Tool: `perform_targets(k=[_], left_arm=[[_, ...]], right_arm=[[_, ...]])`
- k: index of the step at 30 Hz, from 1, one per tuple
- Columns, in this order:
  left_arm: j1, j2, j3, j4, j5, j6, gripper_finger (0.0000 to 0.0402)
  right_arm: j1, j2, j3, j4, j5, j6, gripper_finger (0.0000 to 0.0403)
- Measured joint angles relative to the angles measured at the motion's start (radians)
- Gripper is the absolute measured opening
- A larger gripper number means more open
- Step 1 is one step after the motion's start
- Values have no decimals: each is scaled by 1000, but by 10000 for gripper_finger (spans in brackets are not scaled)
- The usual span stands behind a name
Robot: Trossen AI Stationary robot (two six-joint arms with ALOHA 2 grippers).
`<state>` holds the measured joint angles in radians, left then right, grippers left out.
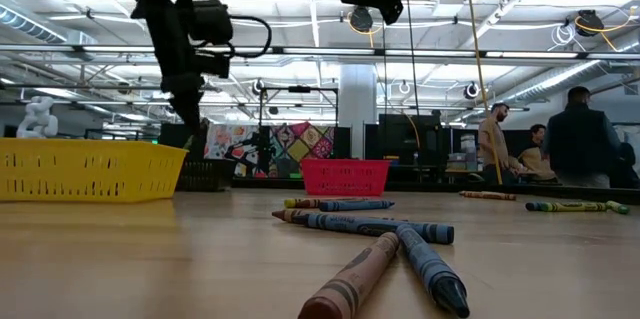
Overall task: Sort crayons
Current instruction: Put the green crayon into the black basket, then put the blue crayon into the red basket
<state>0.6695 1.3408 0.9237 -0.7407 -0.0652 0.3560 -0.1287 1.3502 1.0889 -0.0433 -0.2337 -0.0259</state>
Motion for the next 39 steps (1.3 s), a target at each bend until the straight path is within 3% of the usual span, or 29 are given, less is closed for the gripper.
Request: perform_targets(k=[11,20,27,30,39], left_arm=[[51,123,0,0,30,23,11],[51,136,0,-2,27,27,13],[51,136,0,-2,20,27,67],[50,136,0,-7,-32,24,85],[31,72,0,-29,-40,16,91]], right_arm=[[0,0,0,-1,0,0,109],[0,0,0,-1,0,0,109],[0,0,0,-2,0,2,109],[0,0,0,-2,0,17,109],[2,-5,0,-130,-3,69,109]])
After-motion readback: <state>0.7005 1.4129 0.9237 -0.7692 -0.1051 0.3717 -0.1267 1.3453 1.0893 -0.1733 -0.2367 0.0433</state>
